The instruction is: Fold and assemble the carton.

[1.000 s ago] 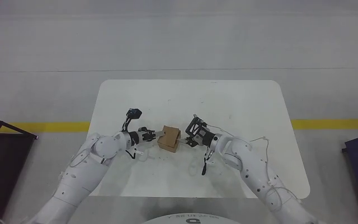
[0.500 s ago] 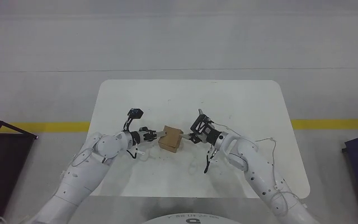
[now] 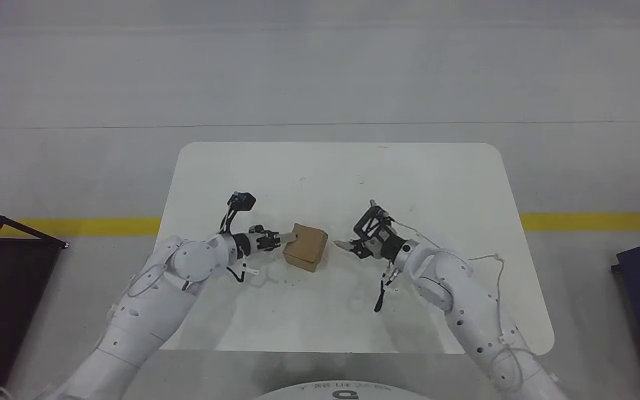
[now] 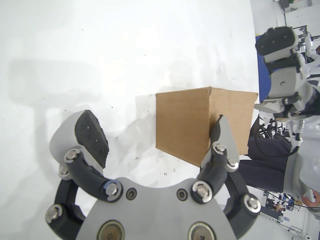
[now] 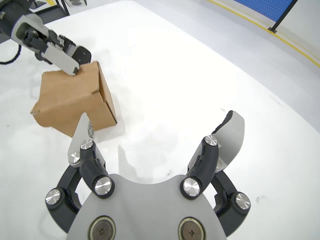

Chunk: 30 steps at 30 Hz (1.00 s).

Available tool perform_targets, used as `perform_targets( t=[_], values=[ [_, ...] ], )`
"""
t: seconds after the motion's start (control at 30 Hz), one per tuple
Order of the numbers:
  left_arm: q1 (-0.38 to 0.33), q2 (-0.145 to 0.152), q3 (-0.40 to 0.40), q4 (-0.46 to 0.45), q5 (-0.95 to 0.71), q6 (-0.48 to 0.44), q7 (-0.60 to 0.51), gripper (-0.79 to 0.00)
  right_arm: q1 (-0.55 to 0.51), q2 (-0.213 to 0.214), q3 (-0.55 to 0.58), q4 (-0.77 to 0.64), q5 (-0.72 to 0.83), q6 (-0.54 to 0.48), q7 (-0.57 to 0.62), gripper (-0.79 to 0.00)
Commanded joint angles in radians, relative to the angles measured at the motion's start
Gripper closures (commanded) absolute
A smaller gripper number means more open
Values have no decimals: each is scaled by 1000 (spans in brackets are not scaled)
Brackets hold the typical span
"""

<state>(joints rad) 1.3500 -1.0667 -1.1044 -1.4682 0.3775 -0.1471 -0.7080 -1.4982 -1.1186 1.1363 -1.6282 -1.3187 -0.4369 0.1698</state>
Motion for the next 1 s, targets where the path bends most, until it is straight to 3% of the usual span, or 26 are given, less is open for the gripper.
perform_targets(
  t=[0.0,0.33,0.97],
  values=[
    [-2,0,2,-1,1,-1,-2,-785,-2,1,-1,0,1,-15,26,-785],
    [-15,-3,11,5,4,3,-11,-785,77,-22,-100,26,9,-12,53,-785],
    [-12,-4,13,4,5,5,-9,-785,110,-32,-131,46,1,-11,45,-785]
  ],
)
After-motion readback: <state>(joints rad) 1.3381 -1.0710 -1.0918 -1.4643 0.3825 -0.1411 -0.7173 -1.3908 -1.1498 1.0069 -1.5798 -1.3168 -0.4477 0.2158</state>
